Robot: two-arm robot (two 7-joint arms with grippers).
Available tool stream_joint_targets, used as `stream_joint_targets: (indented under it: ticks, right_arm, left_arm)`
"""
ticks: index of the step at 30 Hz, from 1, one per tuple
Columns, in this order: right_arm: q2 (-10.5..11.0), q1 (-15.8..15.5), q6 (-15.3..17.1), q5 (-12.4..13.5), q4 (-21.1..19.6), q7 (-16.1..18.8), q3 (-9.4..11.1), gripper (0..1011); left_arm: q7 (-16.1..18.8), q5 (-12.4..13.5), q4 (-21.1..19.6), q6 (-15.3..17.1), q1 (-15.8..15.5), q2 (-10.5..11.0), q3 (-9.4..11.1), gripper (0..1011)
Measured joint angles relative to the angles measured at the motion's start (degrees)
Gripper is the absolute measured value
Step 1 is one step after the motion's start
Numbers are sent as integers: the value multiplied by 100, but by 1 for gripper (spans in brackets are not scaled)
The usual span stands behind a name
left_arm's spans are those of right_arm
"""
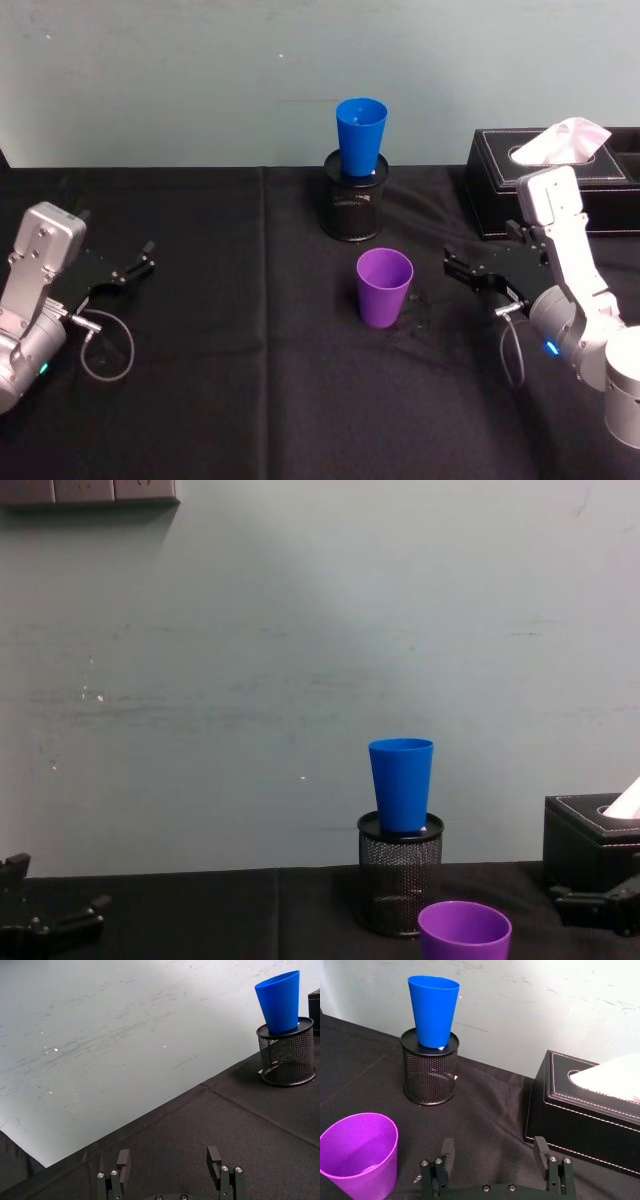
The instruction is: Pick up one cup with a gripper and tap it against the other cup.
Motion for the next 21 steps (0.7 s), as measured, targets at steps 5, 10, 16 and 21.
stream_joint_targets:
  ticks: [5,10,16,21]
  right_arm:
    - [5,-6,-3,1,-10,-1,0,1003]
    - [11,-14,-5,7,-19,-2,-2,1003]
    - [14,-17,-5,11,-30,-5,-6,1003]
    - [16,-20,-5,14,-33,-9,-8,1003]
  left_arm:
    - [0,0,0,0,0,0,0,1000]
    - [0,0,0,0,0,0,0,1000]
    - [0,0,0,0,0,0,0,1000]
    - [0,0,0,0,0,0,0,1000]
